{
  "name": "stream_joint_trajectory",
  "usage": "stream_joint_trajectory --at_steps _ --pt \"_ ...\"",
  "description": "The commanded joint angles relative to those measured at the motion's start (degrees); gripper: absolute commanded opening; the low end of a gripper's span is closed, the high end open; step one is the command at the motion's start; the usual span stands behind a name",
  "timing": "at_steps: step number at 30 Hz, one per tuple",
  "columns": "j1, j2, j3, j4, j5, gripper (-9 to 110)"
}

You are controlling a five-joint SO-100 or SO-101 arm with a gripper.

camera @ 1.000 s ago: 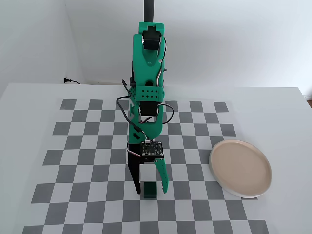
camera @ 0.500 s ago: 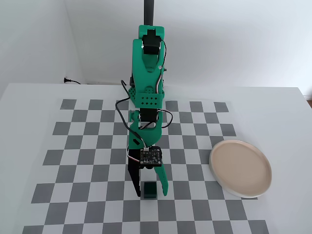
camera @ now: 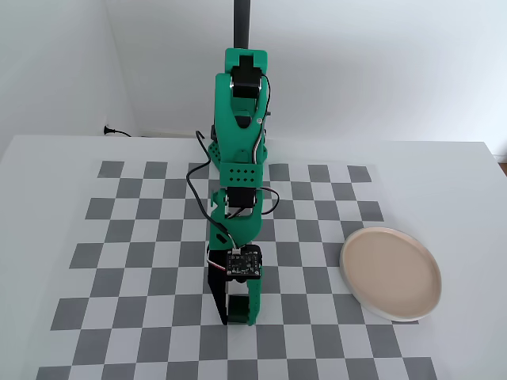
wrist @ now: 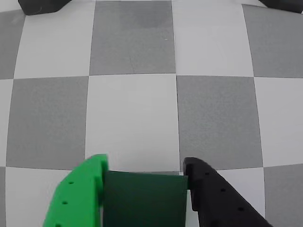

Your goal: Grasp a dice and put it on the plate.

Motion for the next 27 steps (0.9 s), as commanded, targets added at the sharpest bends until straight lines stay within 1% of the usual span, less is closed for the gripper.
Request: stream_joint_trajectory --at_steps 1,9,16,22,27 --pt "-1.05 1.14 -4.39 -1.23 0.35 -4" --pt "-1.76 2.02 -4.48 -0.97 0.53 -4" --pt "-5.36 8.79 -5.89 4.31 1.76 -4" --pt "-9.05 10.81 -12.92 9.49 2.64 -4" --pt "-13.36 15.47 -13.54 12.22 2.72 -4"
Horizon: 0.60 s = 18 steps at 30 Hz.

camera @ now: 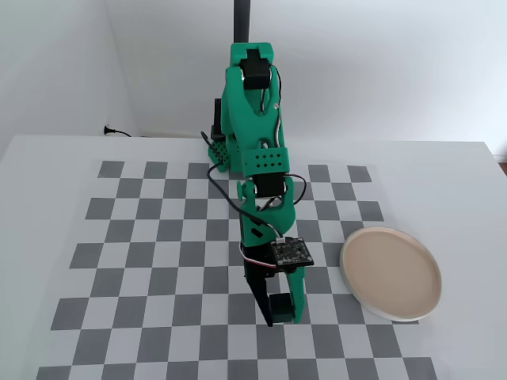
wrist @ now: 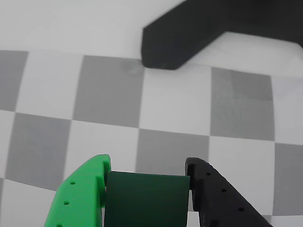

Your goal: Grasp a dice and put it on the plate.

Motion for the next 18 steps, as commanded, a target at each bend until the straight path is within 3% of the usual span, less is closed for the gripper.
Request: stream_joint_trajectory --at_steps 1,18 --pt "-3.96 10.11 -5.54 2.2 0.26 -4" --pt "-22.59 19.95 -4.83 13.97 7.56 -4"
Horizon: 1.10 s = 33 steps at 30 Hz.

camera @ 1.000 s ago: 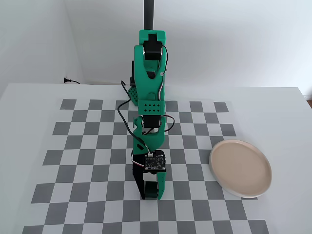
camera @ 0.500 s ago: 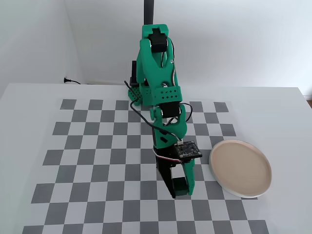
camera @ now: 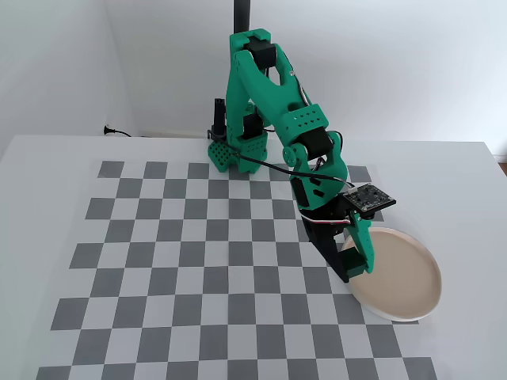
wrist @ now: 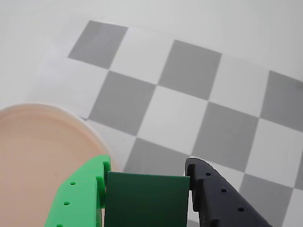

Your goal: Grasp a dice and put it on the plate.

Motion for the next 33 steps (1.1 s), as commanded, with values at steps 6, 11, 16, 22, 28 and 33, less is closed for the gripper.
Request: stream_joint_trajectory --at_steps 6,11,16,22,28,33 --pt "-8.79 6.24 -4.66 2.55 3.87 -4" --pt "-12.04 5.19 -4.66 2.37 4.75 -5" --pt "-14.85 4.22 -4.75 1.58 5.19 -5" --pt "-16.96 2.02 -4.75 0.53 5.54 -5" --pt "-15.82 -2.11 -5.01 -2.99 5.98 -5" --pt "-14.5 -4.75 -5.1 -5.19 5.45 -5"
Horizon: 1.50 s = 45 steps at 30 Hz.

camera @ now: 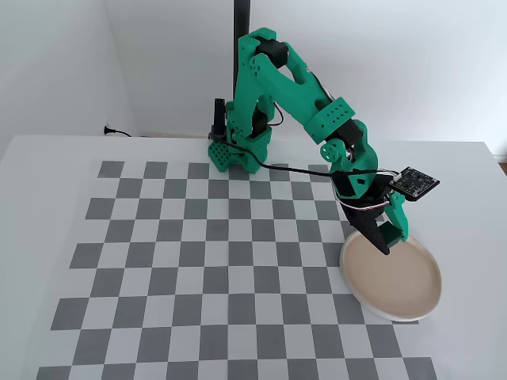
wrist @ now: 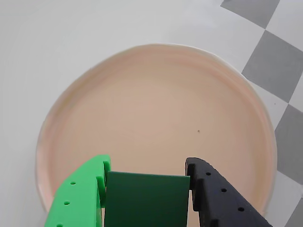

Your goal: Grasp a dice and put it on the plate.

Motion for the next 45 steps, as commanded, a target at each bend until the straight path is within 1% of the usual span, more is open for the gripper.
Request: stream_joint_trajectory --at_steps 1,11,16,17,20,21,23,35,45 --pt "1.05 -0.35 -5.01 -3.16 -0.44 -5" --pt "2.99 -6.68 -5.8 -8.35 -0.97 -5" --pt "2.99 -7.65 -5.8 -8.79 -1.05 -4" --pt "2.81 -7.47 -5.8 -8.35 -0.79 0" --pt "2.2 -6.42 -5.71 -7.47 0.62 20" --pt "2.02 -5.98 -5.71 -7.21 0.97 23" --pt "1.85 -5.45 -5.71 -6.86 1.14 26" --pt "2.99 -2.81 -5.71 -4.83 0.0 25" --pt "6.33 7.21 -5.8 -0.09 -2.2 23"
